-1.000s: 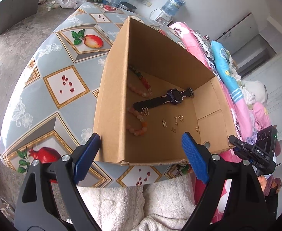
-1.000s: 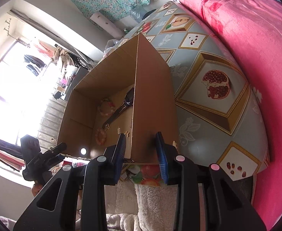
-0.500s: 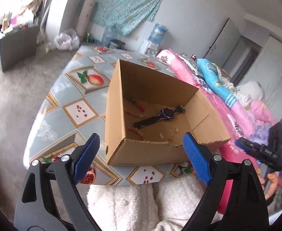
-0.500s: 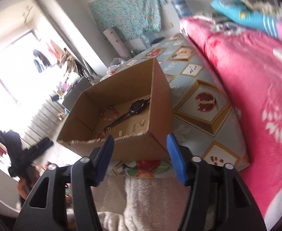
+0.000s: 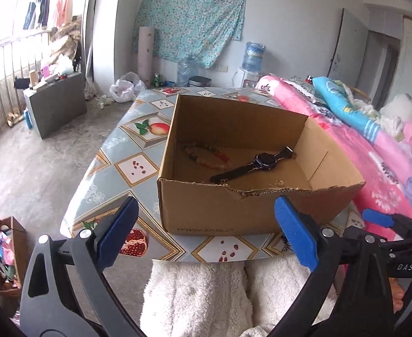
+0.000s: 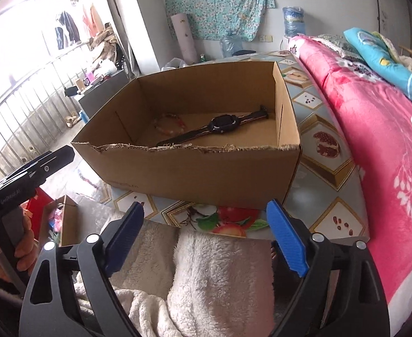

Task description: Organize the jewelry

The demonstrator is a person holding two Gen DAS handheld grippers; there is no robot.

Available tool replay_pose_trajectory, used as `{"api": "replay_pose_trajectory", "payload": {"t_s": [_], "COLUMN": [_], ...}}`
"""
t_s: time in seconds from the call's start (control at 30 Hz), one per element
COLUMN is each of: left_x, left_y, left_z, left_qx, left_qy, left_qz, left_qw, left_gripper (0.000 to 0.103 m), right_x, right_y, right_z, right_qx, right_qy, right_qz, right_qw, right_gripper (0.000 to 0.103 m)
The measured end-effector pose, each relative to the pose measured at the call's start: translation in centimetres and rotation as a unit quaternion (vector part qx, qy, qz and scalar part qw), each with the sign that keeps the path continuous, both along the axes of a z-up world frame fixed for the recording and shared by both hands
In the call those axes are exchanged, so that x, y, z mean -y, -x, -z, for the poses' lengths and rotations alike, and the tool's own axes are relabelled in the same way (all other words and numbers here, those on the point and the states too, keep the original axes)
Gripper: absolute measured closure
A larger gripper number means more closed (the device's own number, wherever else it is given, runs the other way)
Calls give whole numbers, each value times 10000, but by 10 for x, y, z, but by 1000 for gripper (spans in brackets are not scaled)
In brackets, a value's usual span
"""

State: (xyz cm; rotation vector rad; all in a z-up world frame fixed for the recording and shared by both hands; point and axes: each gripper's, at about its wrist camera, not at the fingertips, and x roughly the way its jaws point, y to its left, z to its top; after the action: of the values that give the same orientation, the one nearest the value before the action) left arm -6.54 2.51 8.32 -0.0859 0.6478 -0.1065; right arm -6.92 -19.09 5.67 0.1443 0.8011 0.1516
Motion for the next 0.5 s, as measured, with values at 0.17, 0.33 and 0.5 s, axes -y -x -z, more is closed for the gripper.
{"api": "replay_pose_trajectory", "payload": {"t_s": [0.17, 0.33, 0.5], "left_x": [5, 11, 18], "left_y": [-7, -20, -33], "left_z": [1, 5, 11], "left_qx": [-140, -536, -1060], "left_qy": [-162, -390, -347], "left_qz": [-36, -31, -85], "left_qw": [9998, 9978, 9937], "left_gripper": [9, 9, 9], "right_x": [-9, -14, -16], "right_y": [-2, -10, -21], "right_z": [-3, -5, -5], "right_qx": [-41, -195, -317], "right_qy": [225, 337, 310], "right_qz": [193, 315, 417], "right_qw": [9996, 9987, 9981], "right_gripper": [10, 8, 7]}}
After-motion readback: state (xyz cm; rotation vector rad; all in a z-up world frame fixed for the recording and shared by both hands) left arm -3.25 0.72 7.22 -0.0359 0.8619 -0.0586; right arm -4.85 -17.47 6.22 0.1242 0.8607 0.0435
